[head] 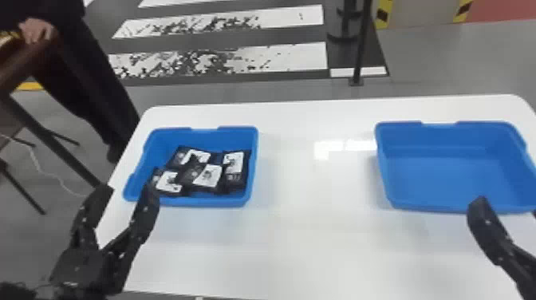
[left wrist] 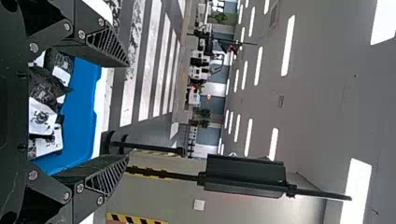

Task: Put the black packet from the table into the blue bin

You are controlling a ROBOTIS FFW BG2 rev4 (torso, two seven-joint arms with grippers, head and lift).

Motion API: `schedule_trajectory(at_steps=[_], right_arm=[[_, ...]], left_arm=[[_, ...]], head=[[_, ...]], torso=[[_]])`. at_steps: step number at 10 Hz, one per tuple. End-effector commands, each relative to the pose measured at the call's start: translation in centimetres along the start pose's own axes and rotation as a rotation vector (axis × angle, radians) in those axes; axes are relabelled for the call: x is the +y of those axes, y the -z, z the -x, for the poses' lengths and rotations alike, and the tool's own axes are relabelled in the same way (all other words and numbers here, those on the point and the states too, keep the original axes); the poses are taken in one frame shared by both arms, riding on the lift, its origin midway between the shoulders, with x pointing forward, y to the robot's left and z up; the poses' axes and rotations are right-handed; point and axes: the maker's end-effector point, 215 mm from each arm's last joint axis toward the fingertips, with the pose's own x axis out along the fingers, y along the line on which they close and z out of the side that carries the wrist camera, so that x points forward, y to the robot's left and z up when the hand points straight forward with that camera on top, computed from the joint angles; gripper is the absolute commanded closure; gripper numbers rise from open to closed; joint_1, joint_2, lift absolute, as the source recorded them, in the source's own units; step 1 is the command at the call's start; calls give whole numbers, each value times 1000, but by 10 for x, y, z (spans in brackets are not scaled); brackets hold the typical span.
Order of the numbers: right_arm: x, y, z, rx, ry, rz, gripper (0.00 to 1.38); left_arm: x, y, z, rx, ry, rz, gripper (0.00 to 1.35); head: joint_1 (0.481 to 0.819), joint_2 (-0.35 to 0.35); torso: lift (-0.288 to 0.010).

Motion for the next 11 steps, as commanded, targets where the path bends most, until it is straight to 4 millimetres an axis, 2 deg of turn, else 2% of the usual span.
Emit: schedule_trajectory(at_steps=[1, 11], right_arm=[[0, 0, 0, 0, 1, -1, 133], [0, 1, 1, 3, 1, -1, 133]], left_arm=[[0, 1, -1, 1, -1, 7, 363], [-1, 3, -1, 4, -3, 27, 363]], head=[[695, 154], [695, 153]], torso=[[-110], [-110]])
